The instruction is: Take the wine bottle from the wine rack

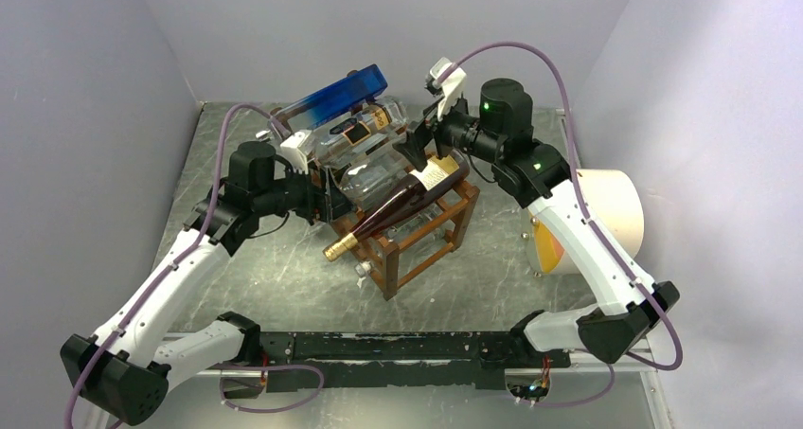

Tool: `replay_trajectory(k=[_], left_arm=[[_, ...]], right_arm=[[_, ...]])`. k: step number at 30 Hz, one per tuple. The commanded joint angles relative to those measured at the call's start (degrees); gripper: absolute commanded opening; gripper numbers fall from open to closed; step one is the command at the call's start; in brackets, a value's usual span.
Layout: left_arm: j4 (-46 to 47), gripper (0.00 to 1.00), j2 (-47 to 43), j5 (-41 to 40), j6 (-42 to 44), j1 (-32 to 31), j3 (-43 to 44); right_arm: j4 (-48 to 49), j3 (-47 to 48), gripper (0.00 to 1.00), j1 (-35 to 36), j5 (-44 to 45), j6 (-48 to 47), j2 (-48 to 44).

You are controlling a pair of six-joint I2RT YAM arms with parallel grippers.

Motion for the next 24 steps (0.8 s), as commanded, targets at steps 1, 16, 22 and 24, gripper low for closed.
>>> replay_trajectory(k=[1,16,22,24], left_arm=[[0.34,0.86,-1.37,1.38,-2.12,-0.23,-0.61],[2.16,0.75,-3.22,3.26,-10.80,0.18,-2.71],[0.15,0.68,-3.04,2.09,-9.17,0.62,-1.50],[-1.02,0.63,-2.74,1.60,-8.16,0.75,-0.56]], right_arm=[[1.55,1.18,1.00,0.78,-3.39,-8.27,0.94],[3.23,-0.14,0.97,2.79,-3.08,-14.75,0.45],[1.70,-1.46,0.89,3.92,-0.99,-21.01,0.57],[0.47,-0.65,0.87,4.30,-0.89,-23.42,1.20]])
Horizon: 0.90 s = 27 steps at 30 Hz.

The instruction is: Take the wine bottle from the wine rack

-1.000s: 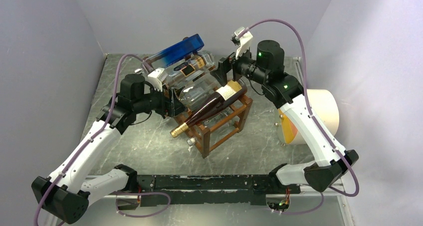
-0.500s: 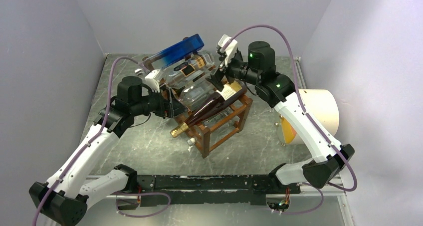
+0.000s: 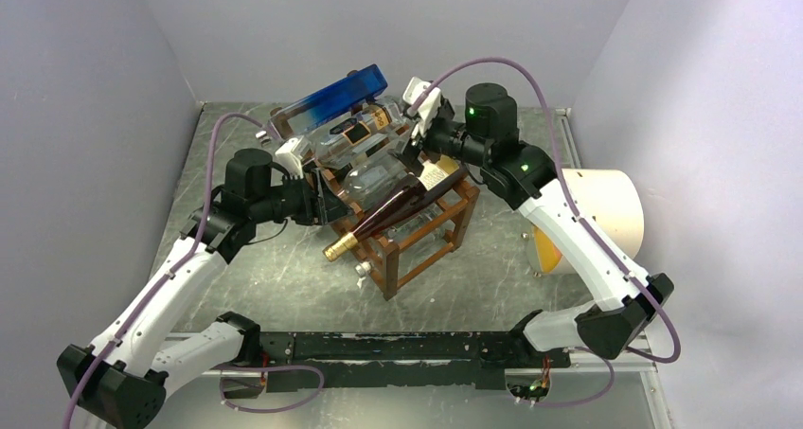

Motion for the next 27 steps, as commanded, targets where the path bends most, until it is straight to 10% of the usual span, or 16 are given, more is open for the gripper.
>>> replay_trajectory(k=[1,20,27], left_arm=[[-2.34,0.61,0.49,-0.35,1.70,0.54,2.82],[-11.07,0.07,5.29,-2.60,8.84,0.78,14.10],[-13.08,0.07,6.86,-2.56,9.53,0.69,18.47]], right_arm=[[-1.55,0.98,0.86,1.07,0.77,-6.83,0.34],[-16.68,9.71,0.96,3.98,-5.39,-29.38,6.01],[-23.96,16.59,0.97,6.25,-3.41,-33.39,11.97]])
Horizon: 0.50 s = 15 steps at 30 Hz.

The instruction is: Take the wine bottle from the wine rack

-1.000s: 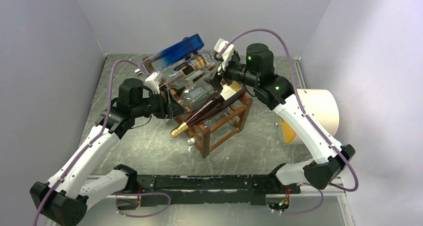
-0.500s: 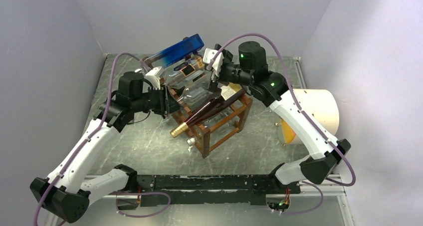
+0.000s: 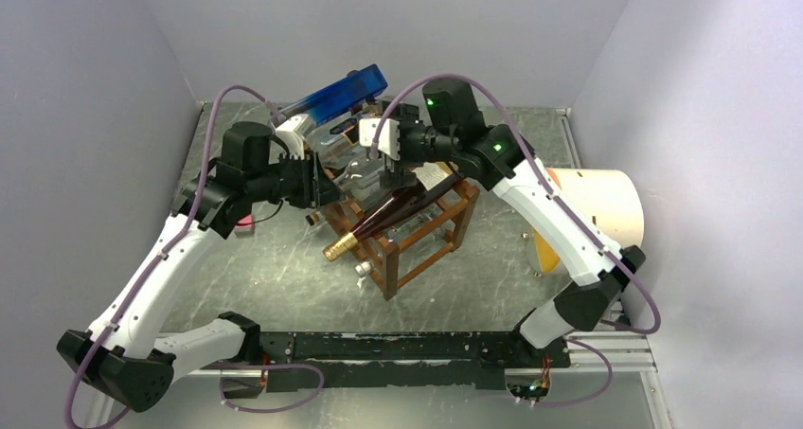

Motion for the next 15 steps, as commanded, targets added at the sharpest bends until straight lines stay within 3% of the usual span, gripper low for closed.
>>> replay_trajectory(k=[1,15], left_arm=[[-0.74,0.07,0.30,-0.14,1.09,0.26,4.26],[-1.63,0.07,1.73,0.44,1.58,0.32,7.01]], right_arm=[[-5.89,4.33,0.97,1.67,1.27,-4.17,3.20],[-13.08,13.88,0.90,6.27,8.17,-7.32,12.31]])
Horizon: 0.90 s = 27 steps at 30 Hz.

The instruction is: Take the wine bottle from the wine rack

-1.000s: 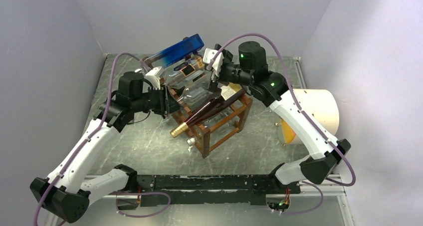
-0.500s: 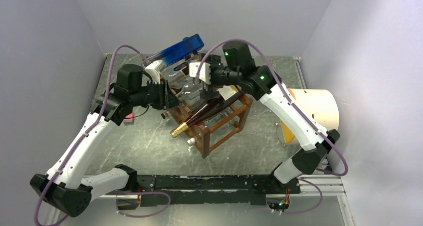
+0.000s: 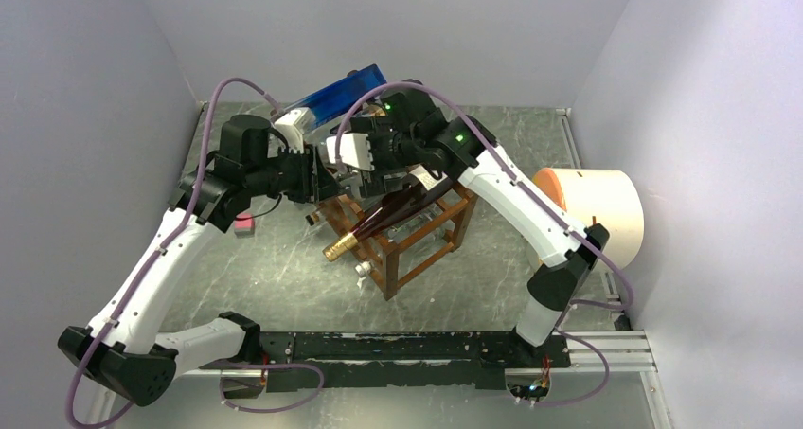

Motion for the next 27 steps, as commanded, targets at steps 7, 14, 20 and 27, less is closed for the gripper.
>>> replay_trajectory(k=[7,14,20,27], left_arm=[[1.26,0.07,-0.29,1.34,-0.16,0.28,2.31],[1.61,0.07,-0.24,1.57,-0.40,0.25,2.40],[1.85,0.07,-0.12,1.97,-0.56,0.27,2.93],[2.02,0.07,-0.24,2.39,-0.70,0.27,2.65]], right_arm=[[-2.98,3.67,0.85,1.65,2.19,-2.15,2.95],[-3.42,4.63,0.73,2.39,3.29,-2.73,4.53],[-3.18,4.71,0.74,2.72,4.64,-3.12,5.25],[-2.64,4.89,0.76,2.98,5.39,-3.64,6.03]])
